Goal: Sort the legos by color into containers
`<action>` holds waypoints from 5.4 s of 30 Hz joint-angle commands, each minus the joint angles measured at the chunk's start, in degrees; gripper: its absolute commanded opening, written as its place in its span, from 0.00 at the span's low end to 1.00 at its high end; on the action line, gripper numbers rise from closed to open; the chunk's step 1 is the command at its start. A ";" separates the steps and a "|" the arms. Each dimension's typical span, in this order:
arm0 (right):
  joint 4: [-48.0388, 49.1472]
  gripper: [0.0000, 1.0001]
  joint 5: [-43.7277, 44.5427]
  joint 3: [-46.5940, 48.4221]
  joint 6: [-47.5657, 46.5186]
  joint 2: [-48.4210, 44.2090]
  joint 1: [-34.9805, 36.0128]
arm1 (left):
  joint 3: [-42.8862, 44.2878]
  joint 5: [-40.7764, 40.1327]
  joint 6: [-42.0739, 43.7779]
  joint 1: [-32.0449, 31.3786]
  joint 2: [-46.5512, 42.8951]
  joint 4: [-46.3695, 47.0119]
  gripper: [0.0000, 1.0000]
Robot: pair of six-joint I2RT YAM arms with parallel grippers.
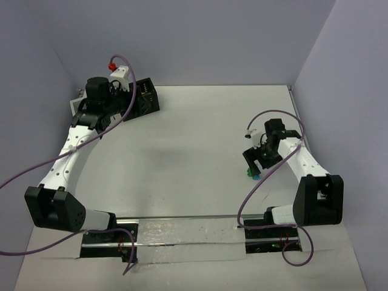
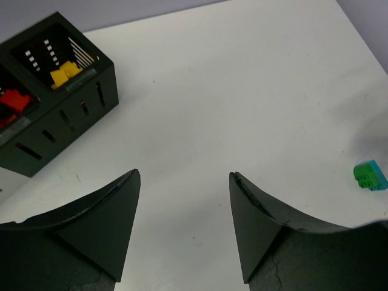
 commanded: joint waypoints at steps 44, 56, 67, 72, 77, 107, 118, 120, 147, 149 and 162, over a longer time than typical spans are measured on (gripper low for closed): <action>8.30 0.30 3.83 4.15 7.95 15.40 2.39 | -1.49 1.57 -5.20 0.48 1.00 2.12 0.70; 8.32 0.00 -11.06 13.80 10.48 6.69 6.36 | -16.88 19.82 -26.18 2.02 -3.35 16.06 0.80; 13.87 0.00 -7.52 31.54 24.29 11.71 26.93 | -15.56 24.51 -32.07 1.80 -1.50 11.73 0.93; 15.02 0.00 -5.25 36.32 27.18 14.78 32.51 | -13.83 24.28 -34.06 1.32 -1.06 11.93 0.93; 14.10 0.00 -3.23 39.78 27.79 17.45 35.64 | -13.62 24.50 -37.18 -0.83 -0.39 14.91 0.91; 11.40 0.00 -7.02 42.91 27.77 19.36 39.38 | -13.71 19.15 -33.97 -9.67 3.10 18.65 0.74; 11.04 0.00 -8.00 43.06 27.60 19.27 39.36 | -13.71 18.57 -29.93 -10.20 2.99 16.12 0.39; 11.05 0.00 -7.84 43.00 27.51 19.27 39.39 | -13.62 19.06 -29.55 -10.20 3.02 15.73 0.29; 14.78 0.00 -0.41 36.56 29.03 12.56 27.31 | -14.43 19.35 -14.04 3.71 -1.07 -0.18 0.00; 14.90 0.00 -0.11 36.09 28.73 11.97 26.95 | -9.13 13.88 -9.33 6.76 -1.30 -0.95 0.00; 13.55 0.00 -1.39 37.59 27.74 13.60 26.91 | 11.01 -11.80 8.51 16.76 13.22 6.49 0.00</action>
